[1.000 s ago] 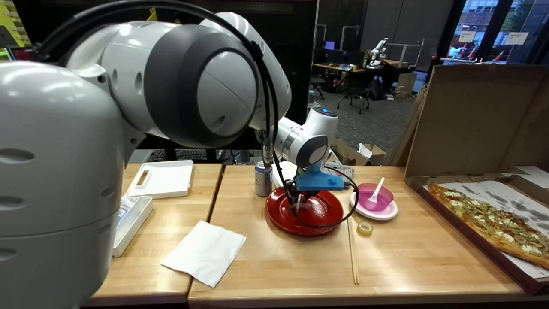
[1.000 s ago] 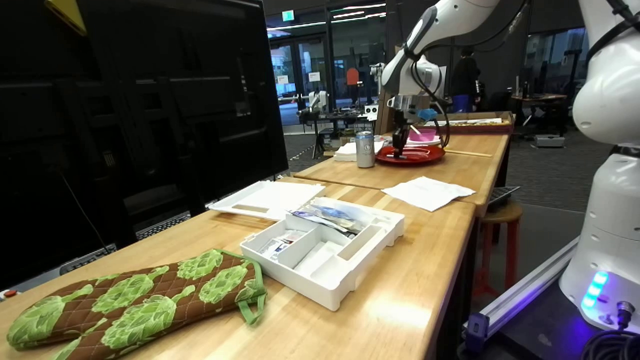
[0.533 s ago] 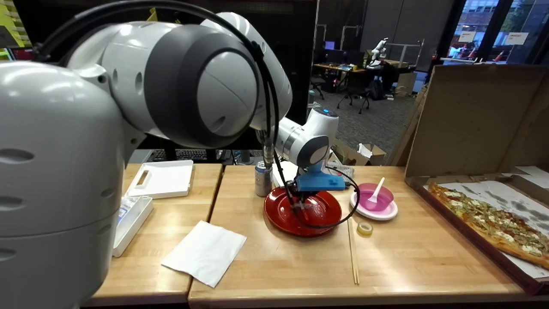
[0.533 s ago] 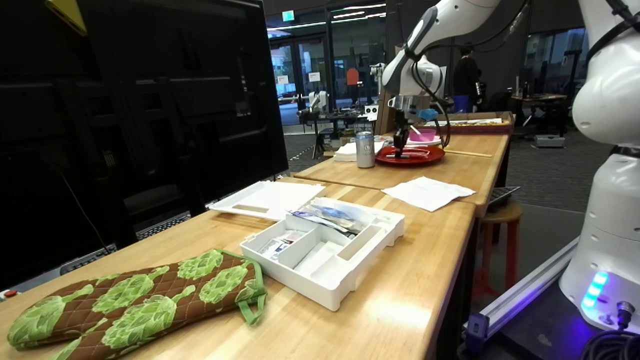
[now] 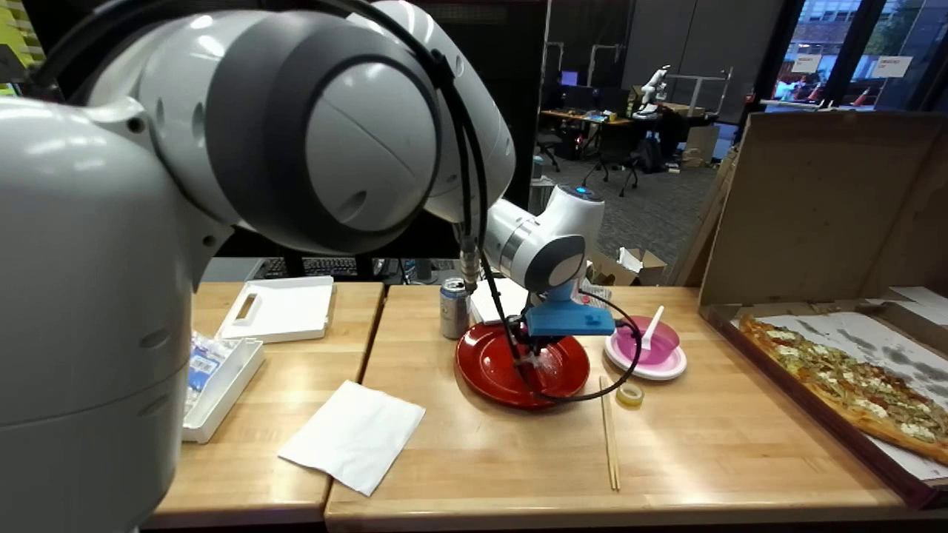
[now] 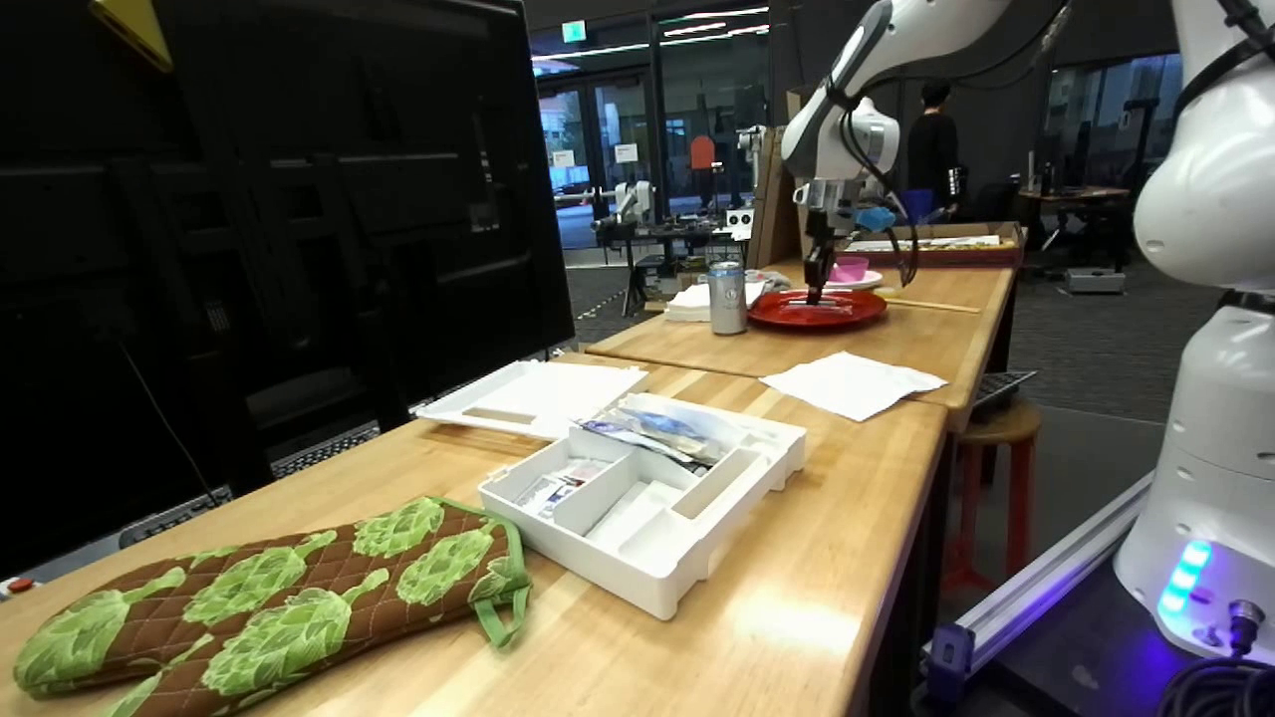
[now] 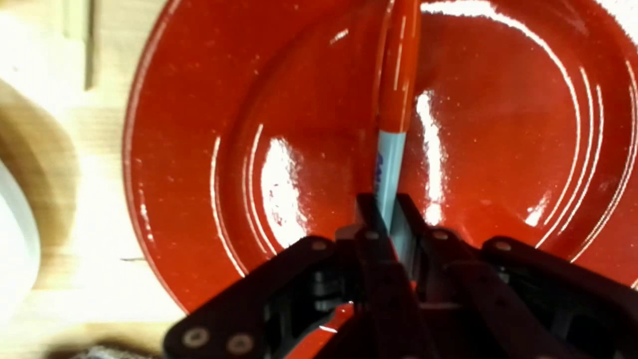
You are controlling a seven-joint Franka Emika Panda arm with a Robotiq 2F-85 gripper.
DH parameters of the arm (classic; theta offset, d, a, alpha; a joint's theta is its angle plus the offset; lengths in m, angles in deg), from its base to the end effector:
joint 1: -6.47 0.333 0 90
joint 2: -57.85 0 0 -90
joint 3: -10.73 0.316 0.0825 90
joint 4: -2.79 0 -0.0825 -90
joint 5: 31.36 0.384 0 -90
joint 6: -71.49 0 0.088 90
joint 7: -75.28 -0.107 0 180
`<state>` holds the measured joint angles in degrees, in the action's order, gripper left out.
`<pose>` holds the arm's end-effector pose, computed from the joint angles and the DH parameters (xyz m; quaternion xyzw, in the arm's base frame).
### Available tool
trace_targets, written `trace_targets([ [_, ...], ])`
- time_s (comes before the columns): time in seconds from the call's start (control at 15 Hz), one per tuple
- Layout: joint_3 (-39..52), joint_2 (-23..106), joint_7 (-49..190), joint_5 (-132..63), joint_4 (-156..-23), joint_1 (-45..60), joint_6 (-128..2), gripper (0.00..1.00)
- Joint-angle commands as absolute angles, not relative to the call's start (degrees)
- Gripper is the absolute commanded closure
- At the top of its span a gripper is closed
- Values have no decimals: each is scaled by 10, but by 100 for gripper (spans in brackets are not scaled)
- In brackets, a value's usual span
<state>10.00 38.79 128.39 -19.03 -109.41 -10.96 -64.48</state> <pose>0.5908 -0.1909 0.3143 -0.9698 -0.2281 -0.0774 0.0376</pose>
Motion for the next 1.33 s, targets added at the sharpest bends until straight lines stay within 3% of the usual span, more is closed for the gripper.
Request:
trace_targets([
  [0.0, 87, 463, 1308, -168, -1160, -121, -654, 97],
  [0.33, 53, 500, 1313, -140, -1177, -126, -649, 97],
  [1.27, 12, 405, 1244, -109, -1075, -152, -631, 97],
])
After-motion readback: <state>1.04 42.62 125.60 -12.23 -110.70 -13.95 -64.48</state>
